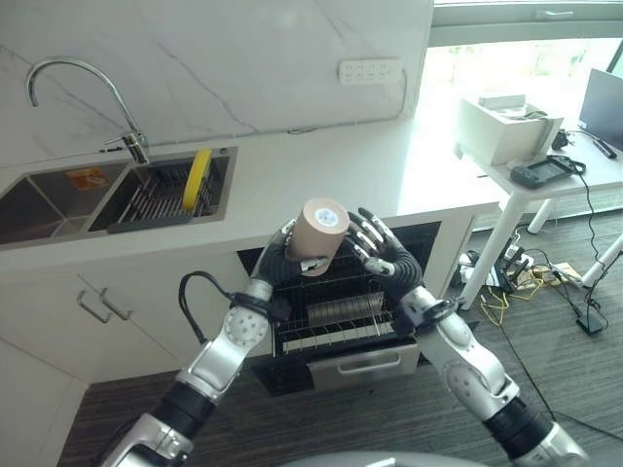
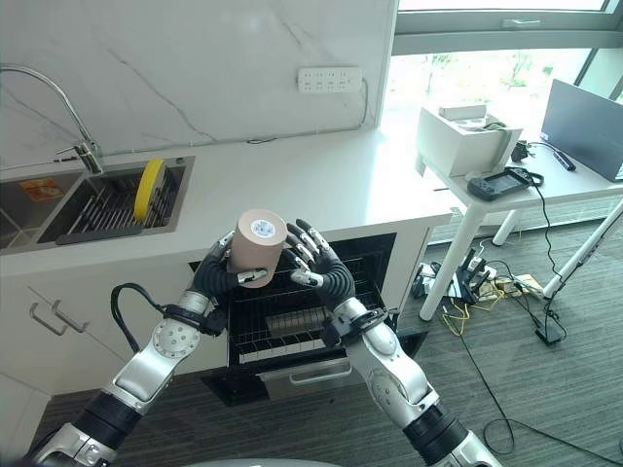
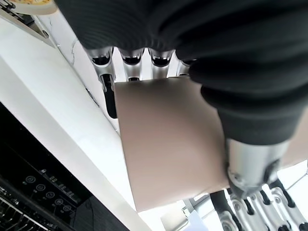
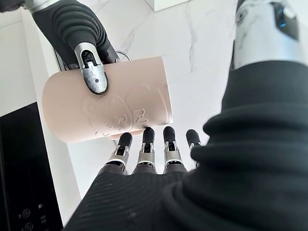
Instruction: Place the dishes in the dishwasher.
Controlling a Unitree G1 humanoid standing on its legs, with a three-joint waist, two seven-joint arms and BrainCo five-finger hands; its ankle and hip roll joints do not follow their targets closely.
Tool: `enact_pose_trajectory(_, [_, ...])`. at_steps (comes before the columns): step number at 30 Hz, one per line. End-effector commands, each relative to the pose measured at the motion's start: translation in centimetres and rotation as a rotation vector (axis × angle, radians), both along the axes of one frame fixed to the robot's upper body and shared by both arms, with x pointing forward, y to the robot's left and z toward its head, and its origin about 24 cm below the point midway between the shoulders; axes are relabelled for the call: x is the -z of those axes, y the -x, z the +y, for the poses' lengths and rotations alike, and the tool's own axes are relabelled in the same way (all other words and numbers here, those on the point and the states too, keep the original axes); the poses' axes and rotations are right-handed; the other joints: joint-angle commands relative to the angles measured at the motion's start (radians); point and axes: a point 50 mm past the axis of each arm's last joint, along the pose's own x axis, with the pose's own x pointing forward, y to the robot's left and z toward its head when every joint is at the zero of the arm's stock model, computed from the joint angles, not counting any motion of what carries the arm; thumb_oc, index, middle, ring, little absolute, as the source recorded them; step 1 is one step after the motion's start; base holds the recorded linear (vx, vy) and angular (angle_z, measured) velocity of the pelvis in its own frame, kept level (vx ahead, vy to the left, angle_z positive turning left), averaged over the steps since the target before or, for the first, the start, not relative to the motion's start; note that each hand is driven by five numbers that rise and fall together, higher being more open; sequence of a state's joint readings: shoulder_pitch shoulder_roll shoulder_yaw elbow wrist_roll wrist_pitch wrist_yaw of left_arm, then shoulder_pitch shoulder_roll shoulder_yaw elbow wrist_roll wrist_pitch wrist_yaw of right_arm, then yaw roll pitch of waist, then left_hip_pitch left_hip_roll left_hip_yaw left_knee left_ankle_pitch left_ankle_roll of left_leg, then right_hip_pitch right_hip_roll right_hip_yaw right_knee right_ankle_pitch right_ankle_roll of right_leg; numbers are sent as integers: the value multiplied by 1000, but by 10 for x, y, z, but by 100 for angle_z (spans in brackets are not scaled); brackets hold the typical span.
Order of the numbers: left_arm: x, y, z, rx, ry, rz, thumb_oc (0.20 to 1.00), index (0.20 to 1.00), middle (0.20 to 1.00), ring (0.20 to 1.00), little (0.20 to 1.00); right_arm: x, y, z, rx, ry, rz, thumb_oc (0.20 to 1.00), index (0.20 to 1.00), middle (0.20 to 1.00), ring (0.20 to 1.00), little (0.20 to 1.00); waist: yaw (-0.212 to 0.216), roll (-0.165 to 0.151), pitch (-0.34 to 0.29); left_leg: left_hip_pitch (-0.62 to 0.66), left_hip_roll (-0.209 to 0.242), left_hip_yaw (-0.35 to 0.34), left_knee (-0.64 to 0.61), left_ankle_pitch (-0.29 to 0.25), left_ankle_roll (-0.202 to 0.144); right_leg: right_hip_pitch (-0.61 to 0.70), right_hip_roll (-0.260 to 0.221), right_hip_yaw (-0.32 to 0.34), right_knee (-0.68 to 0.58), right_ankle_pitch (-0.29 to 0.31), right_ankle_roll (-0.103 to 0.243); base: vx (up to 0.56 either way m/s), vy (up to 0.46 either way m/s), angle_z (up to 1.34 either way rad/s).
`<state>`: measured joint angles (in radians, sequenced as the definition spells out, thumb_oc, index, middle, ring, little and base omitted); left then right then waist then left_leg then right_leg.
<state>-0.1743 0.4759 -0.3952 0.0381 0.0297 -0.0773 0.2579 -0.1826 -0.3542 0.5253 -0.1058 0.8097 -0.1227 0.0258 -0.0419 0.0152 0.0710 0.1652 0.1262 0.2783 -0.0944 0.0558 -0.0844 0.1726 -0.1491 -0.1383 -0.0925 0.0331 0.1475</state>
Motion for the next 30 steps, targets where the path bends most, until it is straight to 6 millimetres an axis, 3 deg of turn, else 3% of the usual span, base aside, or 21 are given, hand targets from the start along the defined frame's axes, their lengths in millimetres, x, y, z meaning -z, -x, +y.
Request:
enact_pose_trajectory(1, [-35,-23,-22,99,-72,-151,200,200,200,200,200,-30,2,25,-106,-137,-80,1000,1000,1000,1000,1000,14,-26,-32,33,61,-77,7,-87,-33,-42,-132,-86,23,29,97,3,-14,5])
enact_pose_trajectory(10, [-40,-24,-25,104,-151,-204,200,200,200,200,200,-25,-2,32,-112,-242,30,1000,1000,1000,1000,1000,23,-26,-41,29,70,-75,7,-77,-36,-35,-125,-87,17,27,91,0,-1,0])
enact_pose_trajectory(17, [-44,-25,-28,122,-218,-232,200,200,200,200,200,-25,-8,34,-97,-195,52,1000,1000,1000,1000,1000,28,-26,-43,30,71,-73,7,-75,-37,-31,-127,-92,14,29,91,-1,0,0])
enact_pose_trajectory(22, [-43,-27,-31,139,-246,-227,200,200,200,200,200,-19,-14,37,-101,-78,111,1000,1000,1000,1000,1000,31,-29,-45,29,71,-74,7,-74,-38,-30,-128,-92,15,29,91,6,-2,0])
enact_pose_trajectory(26, [-45,-30,-33,152,-285,-219,200,200,200,200,200,-9,-25,32,-55,176,117,1000,1000,1000,1000,1000,31,-35,-45,28,72,-78,7,-75,-39,-28,-124,-86,16,25,89,17,-3,1])
enact_pose_trajectory(30, [-46,-34,-36,157,-292,-209,200,200,200,200,200,-12,-36,29,-25,346,88,1000,1000,1000,1000,1000,31,-41,-46,30,73,-81,7,-75,-40,-25,-119,-77,16,21,86,26,-6,1])
